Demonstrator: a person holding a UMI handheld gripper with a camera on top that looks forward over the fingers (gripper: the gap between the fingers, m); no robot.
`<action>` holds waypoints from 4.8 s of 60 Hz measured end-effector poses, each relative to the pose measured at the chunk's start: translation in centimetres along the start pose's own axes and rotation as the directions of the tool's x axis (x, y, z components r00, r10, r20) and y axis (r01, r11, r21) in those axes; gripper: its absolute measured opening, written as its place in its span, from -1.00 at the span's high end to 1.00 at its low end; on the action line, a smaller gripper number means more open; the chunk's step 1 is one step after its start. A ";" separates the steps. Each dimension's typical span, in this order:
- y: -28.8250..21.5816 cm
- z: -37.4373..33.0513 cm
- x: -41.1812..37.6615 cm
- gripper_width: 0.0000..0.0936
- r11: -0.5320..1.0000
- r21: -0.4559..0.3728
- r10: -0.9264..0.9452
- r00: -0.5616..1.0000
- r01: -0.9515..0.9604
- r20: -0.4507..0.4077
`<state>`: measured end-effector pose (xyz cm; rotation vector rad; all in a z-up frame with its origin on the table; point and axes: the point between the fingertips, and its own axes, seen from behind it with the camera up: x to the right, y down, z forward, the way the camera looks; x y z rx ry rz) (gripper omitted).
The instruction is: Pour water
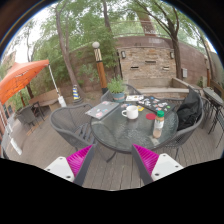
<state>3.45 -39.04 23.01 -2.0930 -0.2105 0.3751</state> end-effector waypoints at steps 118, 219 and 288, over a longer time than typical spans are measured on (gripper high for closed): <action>-21.8 45.4 24.3 0.32 0.003 -0.221 -0.969 -0.052 0.975 -0.242; -16.4 48.3 28.5 0.28 0.923 0.371 -0.133 0.989 0.102 0.057; -13.3 17.0 16.9 -0.78 0.986 0.111 -0.106 0.978 0.126 -0.178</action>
